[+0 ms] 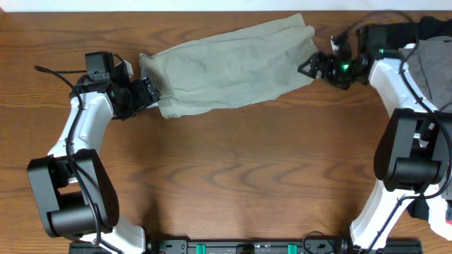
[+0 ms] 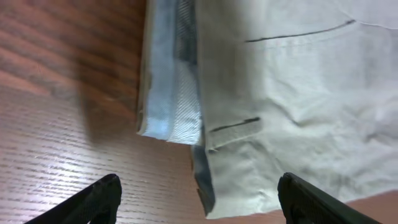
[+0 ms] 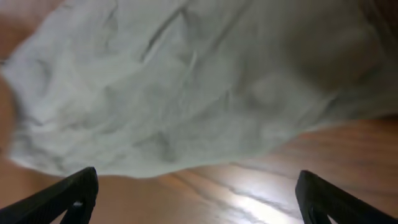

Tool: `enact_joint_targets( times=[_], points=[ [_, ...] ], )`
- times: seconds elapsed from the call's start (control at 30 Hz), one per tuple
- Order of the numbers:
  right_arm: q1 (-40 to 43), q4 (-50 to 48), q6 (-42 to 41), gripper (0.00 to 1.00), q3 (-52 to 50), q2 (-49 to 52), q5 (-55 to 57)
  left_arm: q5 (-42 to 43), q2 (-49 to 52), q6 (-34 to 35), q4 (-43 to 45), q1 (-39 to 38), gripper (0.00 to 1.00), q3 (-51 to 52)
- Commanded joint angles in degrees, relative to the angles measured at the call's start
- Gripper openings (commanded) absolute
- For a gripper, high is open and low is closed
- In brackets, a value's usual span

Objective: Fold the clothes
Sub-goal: 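Lift both corners and fold the shorts' bottom up toward the top edge, then lower the folded edge onto the table and open both grippers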

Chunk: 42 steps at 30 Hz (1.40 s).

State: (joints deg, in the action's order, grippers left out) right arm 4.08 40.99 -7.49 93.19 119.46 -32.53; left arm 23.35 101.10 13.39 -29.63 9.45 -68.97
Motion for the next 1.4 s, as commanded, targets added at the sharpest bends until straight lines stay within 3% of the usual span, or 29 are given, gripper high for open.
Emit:
enact_joint_targets(
  times=[0.0,0.03,0.07,0.13,0.17,0.2,0.27,0.33,0.37,0.4,0.5,0.53,0.67,0.8,0.83,0.93,1.07,1.27,1.37],
  points=[
    [-3.2,3.7,9.1,0.99,7.6,0.2,12.7,1.7,-2.3,-3.6,0.1,-0.6,0.69,-2.1],
    [-3.9,3.7,9.4,0.98,8.6,0.2,12.9,1.7,-2.3,-4.2,0.3,-1.0,0.57,-2.3],
    [-4.6,3.0,9.4,0.88,9.2,0.2,12.9,1.7,-2.3,-5.2,0.7,-1.7,0.47,-2.3],
    [-5.9,0.3,8.1,0.52,9.2,0.3,13.7,1.7,-2.0,-6.1,1.4,-3.1,0.38,-2.3],
    [-6.4,-0.9,6.5,0.38,9.2,0.7,15.0,1.6,-1.7,-6.2,1.5,-3.9,0.38,-2.3],
    [-6.7,-1.7,4.8,0.31,9.2,1.1,16.3,1.5,-1.4,-6.4,1.4,-4.6,0.38,-2.3],
    [-7.1,-3.3,1.7,0.34,9.2,2.7,18.4,1.4,-0.3,-8.2,1.0,-6.2,0.4,-2.2],
    [-7.1,-4.9,0.9,0.38,9.2,4.7,18.4,0.6,1.0,-8.8,0.0,-7.3,0.5,-2.1],
    [-7.1,-5.6,0.7,0.53,9.2,5.7,18.5,0.0,1.7,-8.9,-0.2,-7.7,0.56,-2.1],
    [-7.1,-6.4,0.7,0.59,9.2,6.7,18.5,-0.6,2.3,-8.9,-0.3,-7.9,0.6,-2.1],
    [-6.9,-8.1,0.7,0.6,9.2,9.6,18.6,-1.6,3.8,-8.9,-0.1,-7.9,0.7,-2.1],
    [-6.9,-8.3,0.7,0.57,9.2,10.4,18.6,-2.5,4.4,-8.9,-0.1,-7.9,0.7,-2.1],
    [-6.7,-7.6,0.6,0.26,9.2,13.2,18.6,-3.5,7.0,-8.9,-1.2,-7.9,0.7,-2.1],
    [-6.7,-4.2,0.5,0.15,9.2,14.8,20.2,-3.5,9.2,-8.9,-1.9,-7.9,0.7,-2.1],
    [-6.7,-2.7,0.1,0.1,9.2,15.2,21.6,-3.5,9.6,-8.9,-1.9,-7.9,0.68,-2.1],
    [-6.8,1.9,-0.4,0.03,9.2,15.2,23.9,-3.5,10.2,-9.4,-2.1,-7.9,0.36,-2.1],
    [-6.6,9.2,-0.4,0.01,9.2,15.1,27.7,-3.5,9.9,-11.4,-3.0,-7.8,0.06,-2.2],
    [-6.3,23.3,-0.3,0.01,9.2,15.1,31.0,-13.4,6.3,-11.4,-11.7,-4.8,0.05,-2.2],
    [-6.3,27.0,0.3,0.01,9.2,15.0,33.0,-14.4,3.1,-11.5,-14.3,-2.2,0.06,-2.2]
  ],
)
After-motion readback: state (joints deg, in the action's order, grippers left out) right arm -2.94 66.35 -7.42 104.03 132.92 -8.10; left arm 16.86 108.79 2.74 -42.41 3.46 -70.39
